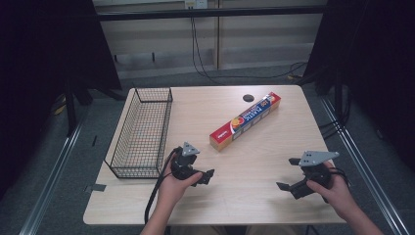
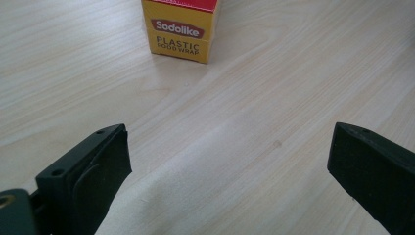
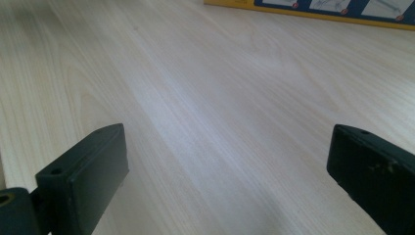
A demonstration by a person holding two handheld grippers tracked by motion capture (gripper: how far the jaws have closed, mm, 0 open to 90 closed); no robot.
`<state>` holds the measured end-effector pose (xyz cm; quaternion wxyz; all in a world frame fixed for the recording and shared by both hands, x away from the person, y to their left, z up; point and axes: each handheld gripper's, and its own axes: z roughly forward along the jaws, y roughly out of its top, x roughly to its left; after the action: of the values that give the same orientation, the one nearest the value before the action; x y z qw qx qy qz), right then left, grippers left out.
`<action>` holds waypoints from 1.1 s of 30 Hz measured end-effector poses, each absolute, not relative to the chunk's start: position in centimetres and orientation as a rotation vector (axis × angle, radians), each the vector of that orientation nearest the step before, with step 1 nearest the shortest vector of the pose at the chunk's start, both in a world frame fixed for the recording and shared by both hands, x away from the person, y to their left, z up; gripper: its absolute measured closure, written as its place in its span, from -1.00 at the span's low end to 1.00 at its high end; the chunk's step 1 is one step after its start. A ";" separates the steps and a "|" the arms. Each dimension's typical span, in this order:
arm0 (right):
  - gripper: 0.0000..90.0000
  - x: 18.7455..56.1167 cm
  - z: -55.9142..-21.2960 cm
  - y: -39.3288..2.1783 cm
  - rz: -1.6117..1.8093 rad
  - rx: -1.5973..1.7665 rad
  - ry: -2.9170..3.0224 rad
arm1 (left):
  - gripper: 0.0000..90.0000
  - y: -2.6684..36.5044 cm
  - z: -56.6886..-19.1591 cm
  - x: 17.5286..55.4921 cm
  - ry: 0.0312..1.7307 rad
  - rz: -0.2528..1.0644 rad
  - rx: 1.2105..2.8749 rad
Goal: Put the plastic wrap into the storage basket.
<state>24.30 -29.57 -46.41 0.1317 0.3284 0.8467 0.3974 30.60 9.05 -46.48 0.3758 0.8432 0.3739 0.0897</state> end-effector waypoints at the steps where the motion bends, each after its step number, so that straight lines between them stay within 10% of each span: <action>1: -0.97 24.4 -46.5 -29.5 1.146 0.941 2.471 | -0.94 9.1 -46.4 30.6 0.940 0.225 2.175; 33: -0.95 26.3 -47.2 -29.5 1.133 0.945 2.521 | -0.88 1.4 -40.8 39.2 0.891 0.107 2.170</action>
<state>26.25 -29.51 -47.23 0.1099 0.3217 0.8578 0.3854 39.23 1.44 -40.82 0.3863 0.8523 0.3501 0.0421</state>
